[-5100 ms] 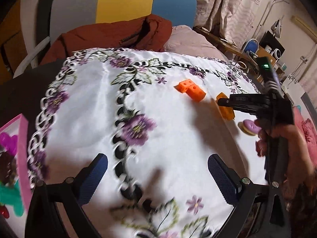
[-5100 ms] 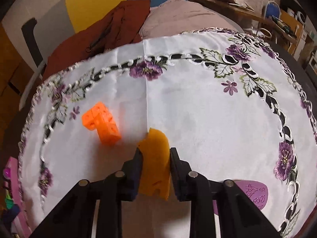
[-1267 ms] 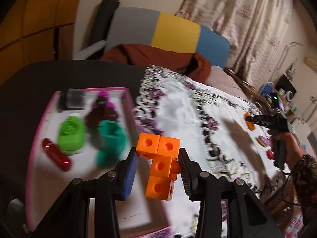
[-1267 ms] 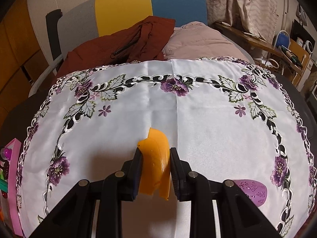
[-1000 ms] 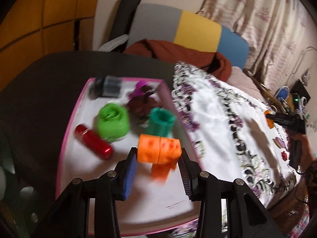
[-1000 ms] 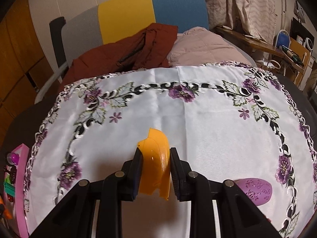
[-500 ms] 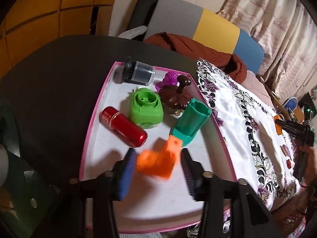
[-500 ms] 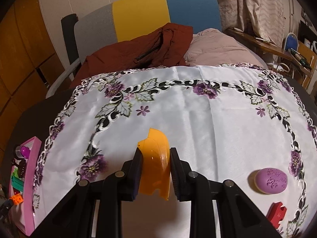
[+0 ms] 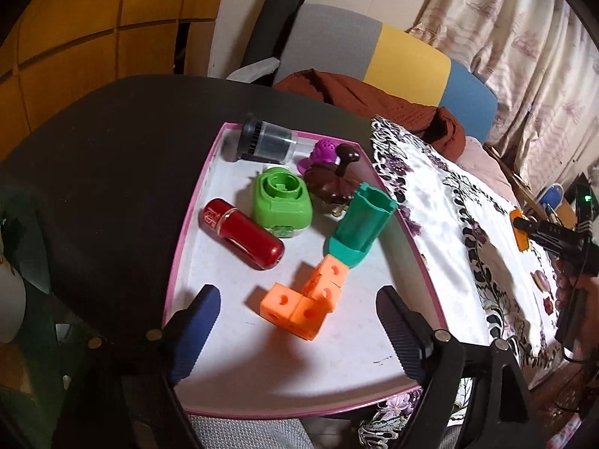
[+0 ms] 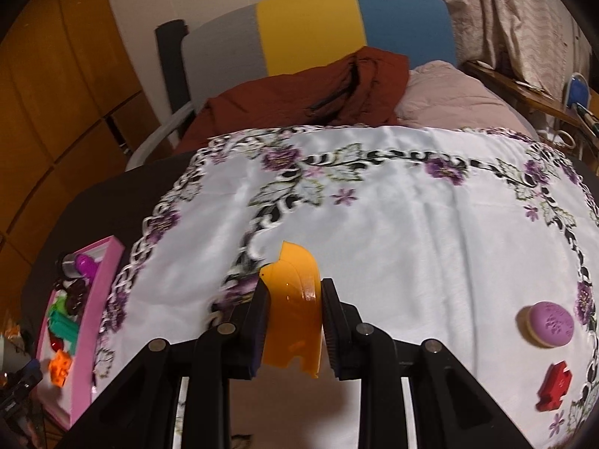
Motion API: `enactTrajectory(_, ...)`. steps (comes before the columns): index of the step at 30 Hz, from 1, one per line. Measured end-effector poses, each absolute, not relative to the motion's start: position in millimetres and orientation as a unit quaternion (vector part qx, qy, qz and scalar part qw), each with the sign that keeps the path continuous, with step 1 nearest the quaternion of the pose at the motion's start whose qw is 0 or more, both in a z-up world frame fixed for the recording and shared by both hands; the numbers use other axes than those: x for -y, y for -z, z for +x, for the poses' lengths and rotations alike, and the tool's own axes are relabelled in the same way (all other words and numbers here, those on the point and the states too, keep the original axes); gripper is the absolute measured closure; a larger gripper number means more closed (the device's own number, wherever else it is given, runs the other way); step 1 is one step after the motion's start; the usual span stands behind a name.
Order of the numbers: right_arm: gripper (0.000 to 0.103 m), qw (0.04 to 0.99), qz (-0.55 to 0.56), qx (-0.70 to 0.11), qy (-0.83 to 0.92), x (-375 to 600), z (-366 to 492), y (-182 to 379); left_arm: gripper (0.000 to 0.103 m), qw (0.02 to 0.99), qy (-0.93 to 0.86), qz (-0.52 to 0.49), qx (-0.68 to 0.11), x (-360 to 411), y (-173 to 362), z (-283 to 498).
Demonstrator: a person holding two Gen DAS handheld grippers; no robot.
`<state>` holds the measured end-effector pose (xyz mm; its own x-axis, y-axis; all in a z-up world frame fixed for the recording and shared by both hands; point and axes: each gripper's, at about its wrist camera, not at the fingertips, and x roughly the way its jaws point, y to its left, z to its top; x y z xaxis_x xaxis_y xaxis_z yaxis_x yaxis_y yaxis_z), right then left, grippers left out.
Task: Organize rigid objects
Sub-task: 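Lower the orange cube blocks into the tray and open the left gripper, then carry the orange curved piece over the tray with the right gripper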
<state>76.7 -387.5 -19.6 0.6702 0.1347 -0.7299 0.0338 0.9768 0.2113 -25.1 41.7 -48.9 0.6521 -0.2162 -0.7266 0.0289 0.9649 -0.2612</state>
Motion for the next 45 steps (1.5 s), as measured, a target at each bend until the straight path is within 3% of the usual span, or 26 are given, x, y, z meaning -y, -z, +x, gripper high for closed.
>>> enactTrajectory(27,0.077,0.860,0.087,-0.423,-0.271,190.8,22.1,5.5,0.012,0.905,0.060,-0.100,-0.409,-47.4,51.0,-35.3)
enactTrajectory(45,0.077,0.850,0.025,-0.460,-0.256,118.0,17.3,33.6,0.011,0.908,0.027,-0.119,-0.402,-66.2,47.0,-36.3)
